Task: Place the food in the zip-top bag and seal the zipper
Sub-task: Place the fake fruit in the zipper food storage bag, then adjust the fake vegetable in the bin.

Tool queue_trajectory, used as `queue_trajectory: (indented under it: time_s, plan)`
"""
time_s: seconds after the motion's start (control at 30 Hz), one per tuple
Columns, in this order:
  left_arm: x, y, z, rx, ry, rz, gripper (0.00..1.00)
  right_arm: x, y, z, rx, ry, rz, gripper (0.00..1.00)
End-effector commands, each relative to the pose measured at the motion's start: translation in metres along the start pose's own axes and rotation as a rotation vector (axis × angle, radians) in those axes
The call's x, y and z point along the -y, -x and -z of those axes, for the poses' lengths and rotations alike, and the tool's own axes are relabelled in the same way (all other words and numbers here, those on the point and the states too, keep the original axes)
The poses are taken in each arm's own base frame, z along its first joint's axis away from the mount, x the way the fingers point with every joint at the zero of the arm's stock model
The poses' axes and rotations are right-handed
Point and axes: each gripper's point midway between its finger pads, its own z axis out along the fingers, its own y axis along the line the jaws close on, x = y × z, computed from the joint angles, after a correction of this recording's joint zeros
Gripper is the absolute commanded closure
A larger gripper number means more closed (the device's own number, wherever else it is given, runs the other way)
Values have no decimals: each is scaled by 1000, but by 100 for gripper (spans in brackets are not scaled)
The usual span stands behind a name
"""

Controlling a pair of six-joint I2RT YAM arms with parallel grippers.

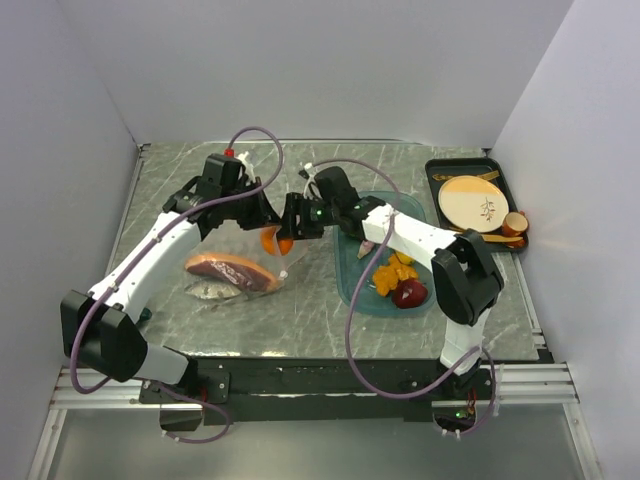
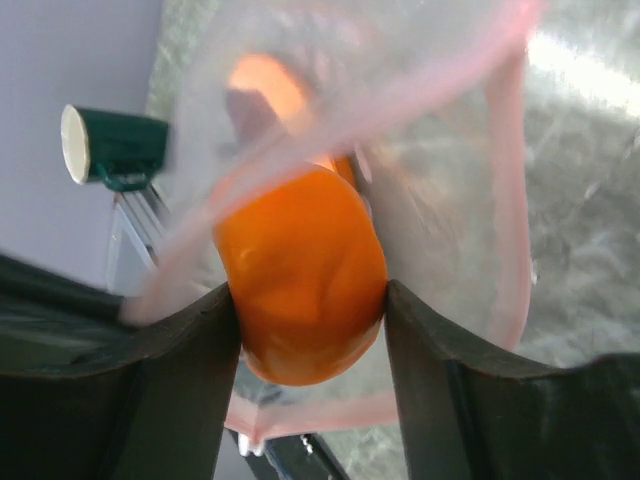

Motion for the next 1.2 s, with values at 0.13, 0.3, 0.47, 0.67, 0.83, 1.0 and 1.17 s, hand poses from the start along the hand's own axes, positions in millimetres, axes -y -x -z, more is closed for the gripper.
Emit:
queue_trajectory:
  time_s: [0.13, 0.3, 0.47, 0.67, 0.83, 1.0, 1.17]
  plan:
    - [31, 34, 25, 134, -65, -44, 99, 0, 7, 31, 104, -31, 53, 20]
    - [33, 37, 26, 144, -67, -48, 99, 24, 13, 70, 223, -119, 8, 17]
    - [32, 37, 19, 129, -69, -47, 99, 71, 17, 100, 341, -327, -94, 17]
    - [30, 37, 14, 122, -59, -50, 99, 135, 3, 128, 372, -652, -203, 16]
    - [30, 36, 13, 118, -62, -44, 99, 161, -9, 147, 355, -769, -262, 16]
    - [28, 33, 9, 101, -60, -46, 99, 190, -43, 161, 324, -874, -346, 15]
    - [24, 32, 6, 97, -50, -52, 99, 214, -71, 179, 279, -1040, -381, 14]
